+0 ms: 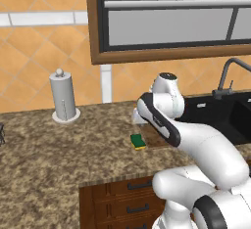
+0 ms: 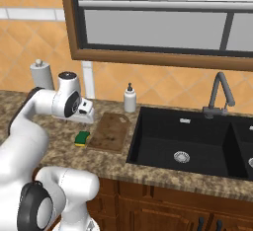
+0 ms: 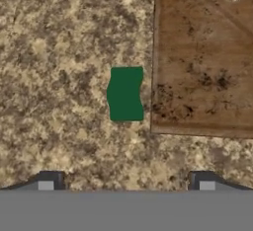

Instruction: Pick up the sponge from the counter and clean the cutting board by briefly scrubbing or pressing down on the cutting board. Once finished, release the sponge.

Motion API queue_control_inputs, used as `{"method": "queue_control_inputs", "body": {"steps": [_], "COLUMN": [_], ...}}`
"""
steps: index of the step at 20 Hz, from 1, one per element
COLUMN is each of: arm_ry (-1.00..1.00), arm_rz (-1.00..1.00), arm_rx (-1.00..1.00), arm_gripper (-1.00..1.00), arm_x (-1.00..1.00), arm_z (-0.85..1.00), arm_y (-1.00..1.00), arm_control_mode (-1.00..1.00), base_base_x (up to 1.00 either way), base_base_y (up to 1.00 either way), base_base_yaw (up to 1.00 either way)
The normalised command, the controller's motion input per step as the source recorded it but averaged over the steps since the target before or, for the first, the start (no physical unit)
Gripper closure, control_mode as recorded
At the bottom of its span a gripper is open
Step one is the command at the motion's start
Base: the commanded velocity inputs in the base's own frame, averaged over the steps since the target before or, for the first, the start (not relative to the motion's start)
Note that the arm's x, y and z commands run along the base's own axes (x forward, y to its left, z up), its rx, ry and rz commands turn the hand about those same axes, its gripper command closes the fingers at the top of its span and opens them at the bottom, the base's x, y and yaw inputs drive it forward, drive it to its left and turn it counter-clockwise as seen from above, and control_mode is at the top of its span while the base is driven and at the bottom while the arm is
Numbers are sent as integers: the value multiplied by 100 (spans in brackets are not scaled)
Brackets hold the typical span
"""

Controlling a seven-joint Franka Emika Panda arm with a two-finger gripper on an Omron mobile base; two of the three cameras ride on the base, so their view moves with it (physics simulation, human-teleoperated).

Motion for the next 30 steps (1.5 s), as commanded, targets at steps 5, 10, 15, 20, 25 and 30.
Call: {"method": "queue_control_inputs", "body": {"steps": [5,10,15,20,25,30], "arm_ry": [1,1,0,0,0,0], "arm_rz": [0,0,0,1,3,5], "arm_rx": [0,-6,-4,0,0,0], "arm_gripper": [-100,-100,-100,-100,-100,-100], "arm_x": [32,33,23,18,8,12], "arm_z": [-52,-31,-25,-24,-28,-28], "arm_y": [11,3,4,1,1,7], "arm_control_mode": [-100,-100,-100,-100,-100,-100], "base_base_x": [0,0,0,0,0,0], "base_base_y": [0,0,0,0,0,0], "base_base_yaw": [0,0,0,0,0,0]}}
